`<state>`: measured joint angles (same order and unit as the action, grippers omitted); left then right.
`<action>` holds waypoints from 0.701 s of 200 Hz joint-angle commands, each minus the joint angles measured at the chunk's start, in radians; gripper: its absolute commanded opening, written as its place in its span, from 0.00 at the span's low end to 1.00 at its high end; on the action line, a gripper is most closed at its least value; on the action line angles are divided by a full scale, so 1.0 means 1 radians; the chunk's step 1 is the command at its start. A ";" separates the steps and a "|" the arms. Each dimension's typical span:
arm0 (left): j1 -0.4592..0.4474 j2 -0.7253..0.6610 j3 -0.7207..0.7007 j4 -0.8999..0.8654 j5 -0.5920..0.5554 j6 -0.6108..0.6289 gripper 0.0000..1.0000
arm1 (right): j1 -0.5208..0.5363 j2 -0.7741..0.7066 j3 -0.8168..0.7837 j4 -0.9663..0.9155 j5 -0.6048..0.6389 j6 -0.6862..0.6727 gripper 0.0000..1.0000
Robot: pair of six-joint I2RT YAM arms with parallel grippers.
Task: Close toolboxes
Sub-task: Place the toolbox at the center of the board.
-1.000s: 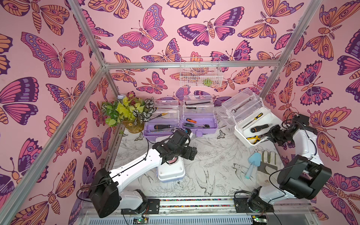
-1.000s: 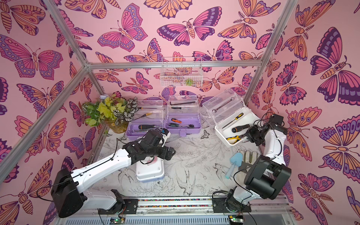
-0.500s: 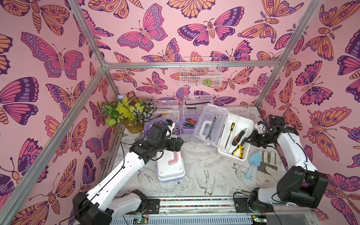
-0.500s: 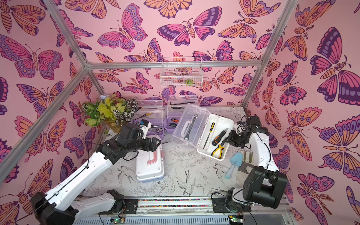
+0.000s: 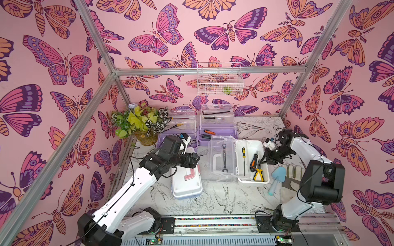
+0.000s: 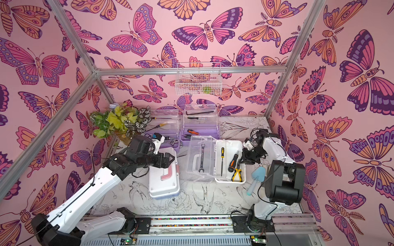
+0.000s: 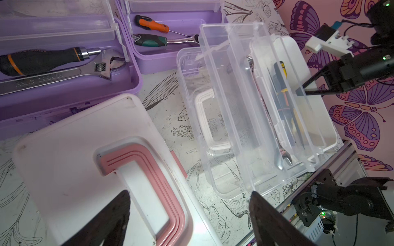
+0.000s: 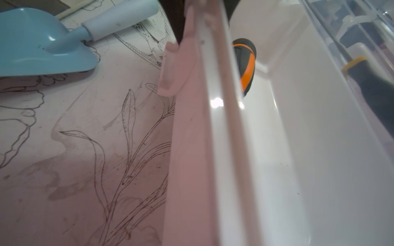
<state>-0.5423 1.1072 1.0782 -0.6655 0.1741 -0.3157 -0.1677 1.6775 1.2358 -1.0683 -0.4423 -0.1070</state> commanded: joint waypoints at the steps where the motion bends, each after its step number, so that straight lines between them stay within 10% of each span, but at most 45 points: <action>1: 0.006 0.002 0.007 -0.028 0.026 0.022 0.87 | 0.005 0.027 0.081 -0.071 -0.078 -0.085 0.00; 108: 0.005 0.029 0.025 -0.029 0.016 0.033 0.86 | 0.146 0.153 0.062 0.031 -0.031 -0.009 0.00; 140: -0.003 0.046 0.056 -0.040 0.013 0.017 0.84 | 0.142 0.122 0.038 0.072 -0.036 0.033 0.31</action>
<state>-0.5426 1.1374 1.0969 -0.6834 0.1875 -0.2966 -0.0261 1.8446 1.2736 -0.9932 -0.3679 -0.1287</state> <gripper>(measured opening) 0.854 0.226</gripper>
